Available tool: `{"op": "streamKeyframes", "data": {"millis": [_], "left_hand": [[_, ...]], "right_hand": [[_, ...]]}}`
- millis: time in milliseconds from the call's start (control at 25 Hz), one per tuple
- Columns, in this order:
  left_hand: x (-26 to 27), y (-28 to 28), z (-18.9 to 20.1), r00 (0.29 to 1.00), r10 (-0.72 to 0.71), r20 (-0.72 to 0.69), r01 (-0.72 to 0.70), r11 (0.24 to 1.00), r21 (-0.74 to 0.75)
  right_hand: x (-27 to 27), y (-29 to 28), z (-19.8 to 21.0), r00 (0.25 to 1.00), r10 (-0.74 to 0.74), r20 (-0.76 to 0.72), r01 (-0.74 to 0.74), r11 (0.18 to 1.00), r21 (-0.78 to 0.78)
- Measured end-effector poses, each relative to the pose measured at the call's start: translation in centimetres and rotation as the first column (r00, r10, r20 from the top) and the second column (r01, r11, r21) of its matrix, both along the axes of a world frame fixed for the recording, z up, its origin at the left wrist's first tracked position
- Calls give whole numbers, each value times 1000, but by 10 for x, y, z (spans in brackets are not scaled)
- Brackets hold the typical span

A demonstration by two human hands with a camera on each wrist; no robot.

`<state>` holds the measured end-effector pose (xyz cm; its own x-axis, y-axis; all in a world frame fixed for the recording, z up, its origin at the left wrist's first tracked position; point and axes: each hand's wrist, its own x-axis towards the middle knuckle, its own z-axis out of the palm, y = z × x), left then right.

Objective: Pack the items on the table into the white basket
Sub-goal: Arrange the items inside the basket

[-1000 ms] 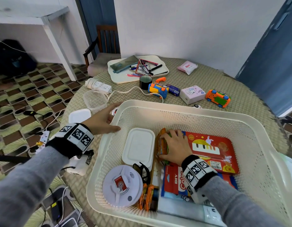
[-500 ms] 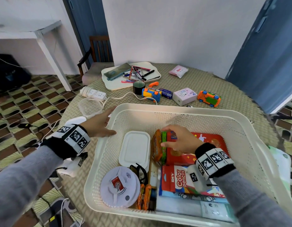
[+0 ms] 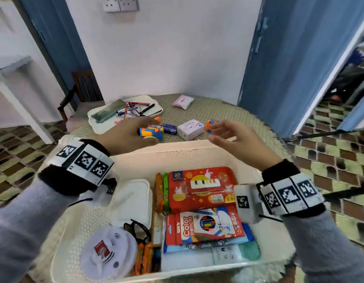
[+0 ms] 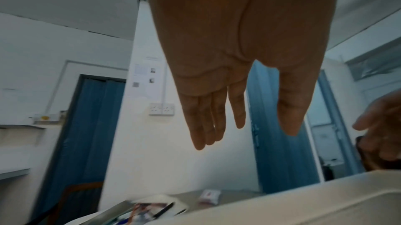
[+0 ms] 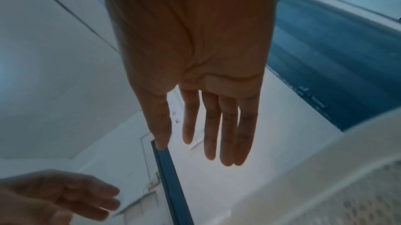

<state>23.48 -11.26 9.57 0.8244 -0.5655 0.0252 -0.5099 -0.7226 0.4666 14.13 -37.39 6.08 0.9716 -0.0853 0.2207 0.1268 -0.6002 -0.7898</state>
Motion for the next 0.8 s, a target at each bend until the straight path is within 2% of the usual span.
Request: {"op": "streamKeyframes", "data": {"millis": [160,320,440,640,800], "left_hand": [[-28,-105,11,980,-199,16,200,977,-73],[-74,-220,10,922,-379,77,387,899,-206],[-124,-303,0,858,-506,82,512,835,-203],[-202,-398,-41,780,-624,-40,607,771,-194],[-240,-445,-109,739,-627,-247,594,779,-201]], "right_hand": [[-54,-68,12,985,-169,36,166,983,83],[-123,-150,-9,939,-342,-39,344,930,128],[-185,-208,-29,885,-454,-103,465,874,140],[-277,-281,-74,794,-581,-182,606,782,146],[-341,-316,-113,730,-623,-282,676,718,165]]}}
